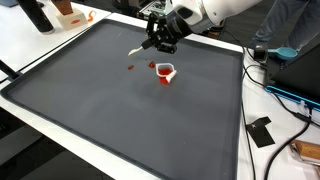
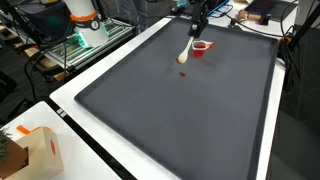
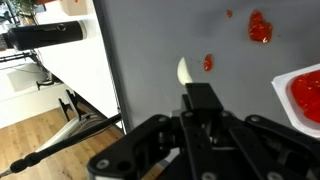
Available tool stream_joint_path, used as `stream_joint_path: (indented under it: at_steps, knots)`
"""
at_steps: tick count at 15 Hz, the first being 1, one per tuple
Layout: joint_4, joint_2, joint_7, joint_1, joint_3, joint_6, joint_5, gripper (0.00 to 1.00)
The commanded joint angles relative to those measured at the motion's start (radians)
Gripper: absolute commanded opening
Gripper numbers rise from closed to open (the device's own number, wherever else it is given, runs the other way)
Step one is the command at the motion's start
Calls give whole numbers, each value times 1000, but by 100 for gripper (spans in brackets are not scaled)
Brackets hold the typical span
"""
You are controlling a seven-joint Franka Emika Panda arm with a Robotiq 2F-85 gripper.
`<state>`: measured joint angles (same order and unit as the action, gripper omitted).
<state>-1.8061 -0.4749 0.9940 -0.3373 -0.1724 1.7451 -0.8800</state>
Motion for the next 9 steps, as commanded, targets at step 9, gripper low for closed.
stream_joint_path:
  at_steps: [9]
  knots:
    - [26, -9, -25, 16, 22, 14, 36, 3]
